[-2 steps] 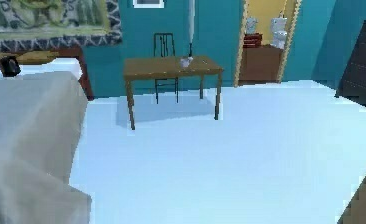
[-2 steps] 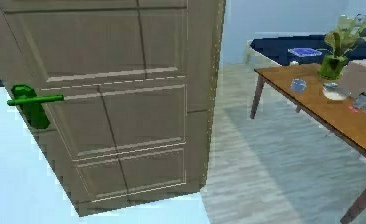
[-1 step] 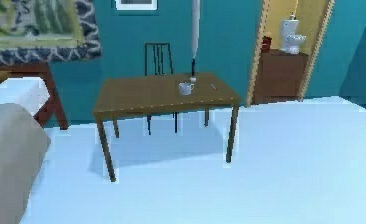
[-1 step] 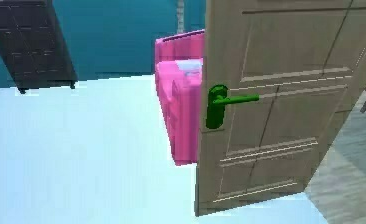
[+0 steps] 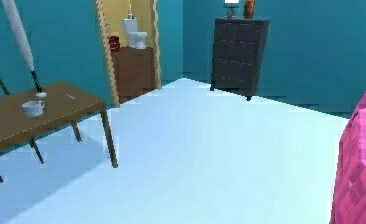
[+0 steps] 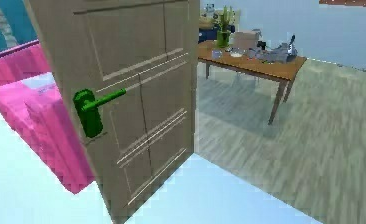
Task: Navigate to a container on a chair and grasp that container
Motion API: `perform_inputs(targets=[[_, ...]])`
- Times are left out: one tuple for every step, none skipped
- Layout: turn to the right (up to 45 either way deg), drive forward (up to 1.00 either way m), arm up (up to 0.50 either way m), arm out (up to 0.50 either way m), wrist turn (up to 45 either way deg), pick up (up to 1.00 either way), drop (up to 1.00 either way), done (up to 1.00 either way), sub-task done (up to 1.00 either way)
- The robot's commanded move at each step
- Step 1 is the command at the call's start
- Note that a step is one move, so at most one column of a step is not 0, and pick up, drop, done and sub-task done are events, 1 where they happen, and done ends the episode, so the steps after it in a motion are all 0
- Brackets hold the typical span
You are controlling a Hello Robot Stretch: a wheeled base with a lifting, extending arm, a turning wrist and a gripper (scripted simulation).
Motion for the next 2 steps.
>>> perform_inputs(targets=[[0.0, 1.00, 0.00, 0.00, 0.0, 0.00, 0.00, 0.00, 0.00], [6.0, 0.00, 0.00, 0.00, 0.0, 0.00, 0.00, 0.00, 0.00]])
